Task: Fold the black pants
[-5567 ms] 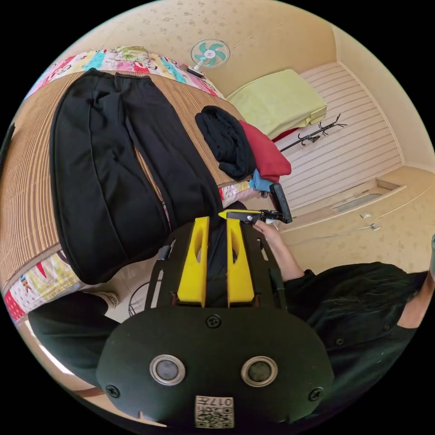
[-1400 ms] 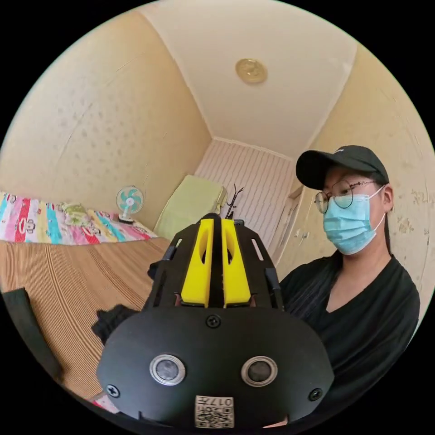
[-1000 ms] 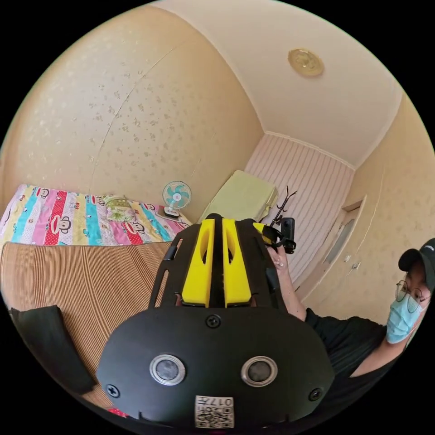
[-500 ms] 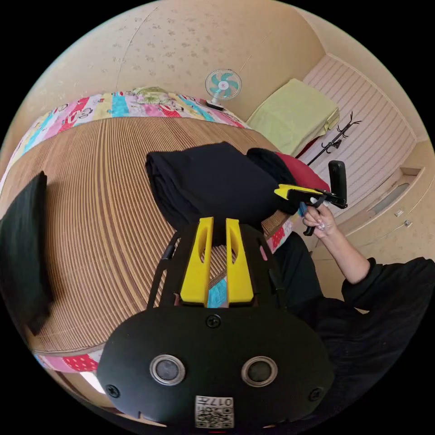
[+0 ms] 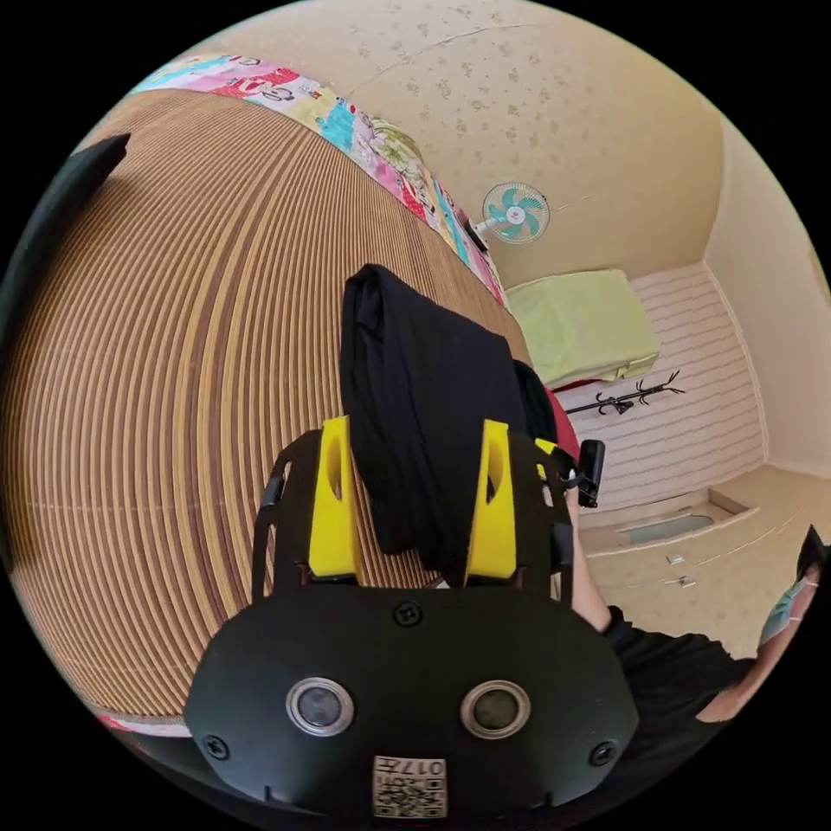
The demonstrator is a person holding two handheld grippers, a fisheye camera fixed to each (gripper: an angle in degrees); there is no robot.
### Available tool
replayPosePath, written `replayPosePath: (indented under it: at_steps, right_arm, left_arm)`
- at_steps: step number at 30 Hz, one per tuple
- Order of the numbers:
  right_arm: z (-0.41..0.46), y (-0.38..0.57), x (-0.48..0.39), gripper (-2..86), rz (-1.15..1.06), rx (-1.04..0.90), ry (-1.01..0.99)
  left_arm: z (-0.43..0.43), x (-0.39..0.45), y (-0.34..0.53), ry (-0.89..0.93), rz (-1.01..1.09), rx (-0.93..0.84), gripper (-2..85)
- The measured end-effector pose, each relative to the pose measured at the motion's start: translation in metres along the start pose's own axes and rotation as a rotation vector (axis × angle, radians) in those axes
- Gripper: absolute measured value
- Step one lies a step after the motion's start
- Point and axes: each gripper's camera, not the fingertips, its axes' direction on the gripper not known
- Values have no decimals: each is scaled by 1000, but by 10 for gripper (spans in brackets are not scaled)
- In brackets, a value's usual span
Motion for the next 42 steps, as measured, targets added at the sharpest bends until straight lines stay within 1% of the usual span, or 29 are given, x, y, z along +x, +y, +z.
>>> replayPosePath:
  at_steps: [2, 3, 4, 6, 8, 9, 10, 12, 15, 16, 17, 19, 21, 25, 26, 28, 30, 31, 32, 33, 34, 35, 36, 37, 38, 40, 41, 42]
  right_arm:
    - [32, -16, 13, 206, 36, -88, -3]
    - [38, -16, 17, 209, 47, -105, -11]
    - [49, -14, 24, 203, 77, -137, -48]
    - [55, -5, 34, 192, 106, -144, -167]
    - [61, 13, 48, 180, 172, -156, -338]
    - [65, 18, 51, 176, 186, -166, -392]
    - [72, 28, 52, 169, 193, -184, -487]
    - [78, 41, 44, 149, 178, -214, -574]
    - [58, 56, 18, 122, 105, -195, -607]
    - [43, 58, 6, 116, 73, -178, -638]
    - [27, 58, -4, 111, 40, -155, -675]
    - [-3, 51, -18, 106, -20, -115, -702]
    - [-42, 37, -33, 104, -88, -72, -684]
    - [-155, 5, -58, 104, -261, 55, -589]
    - [-190, -4, -59, 105, -290, 95, -554]
    - [-237, -15, -59, 111, -321, 149, -468]
    - [-274, -27, -50, 121, -329, 158, -350]
    - [-292, -35, -31, 128, -256, 143, -259]
    - [-305, -37, -7, 133, -110, 134, -148]
    - [-311, -33, 5, 135, -37, 144, -67]
    - [-321, -18, 21, 133, 88, 177, 132]
    - [-326, 4, 30, 124, 198, 203, 336]
    - [-326, 15, 31, 112, 232, 209, 417]
    - [-321, 40, 28, 88, 250, 222, 527]
    - [-313, 66, 17, 62, 214, 258, 585]
    - [-297, 108, -3, 36, 147, 334, 606]
    - [-285, 136, -16, 25, 96, 383, 571]
    - [-279, 148, -22, 21, 69, 406, 542]
  left_arm:
    - [24, -11, -16, 8, -36, -78, 202]
    - [40, -17, -20, 4, -52, -144, 195]
    - [48, -18, -20, 23, -34, -166, 180]
    - [53, -22, -14, 46, -41, -196, 160]
    - [49, -29, -6, 82, -67, -184, 155]
    - [48, -34, 0, 121, -89, -190, 144]
    - [49, -38, 8, 153, -105, -213, 133]
    - [46, -41, 22, 189, -119, -230, 117]
    - [26, -35, 46, 321, -141, -187, 103]
    - [19, -21, 52, 349, -113, -170, 102]
    - [16, -11, 54, 354, -90, -161, 101]
    - [8, 38, 48, 360, 10, -121, 101]
    - [9, 81, 33, 349, 94, -106, 101]
    - [46, 188, -7, 387, 316, -89, 101]
    - [54, 202, -12, 399, 338, -86, 102]
    - [96, 255, -34, 411, 431, -83, 107]
    - [140, 284, -47, 365, 456, -125, 116]
    - [173, 292, -51, 296, 416, -187, 124]
    - [189, 294, -50, 256, 396, -218, 122]
    - [218, 294, -41, 178, 375, -279, 116]
    - [240, 290, -22, 138, 388, -331, 79]
    - [248, 286, -11, 149, 412, -349, 60]
    - [256, 275, 14, 163, 461, -374, 52]
    - [258, 258, 39, 111, 478, -382, 54]
    - [257, 248, 50, 63, 473, -383, 59]
    - [236, 207, 83, -122, 466, -356, 66]
    - [225, 196, 88, -161, 470, -336, 65]
    - [196, 173, 94, -249, 466, -276, 63]
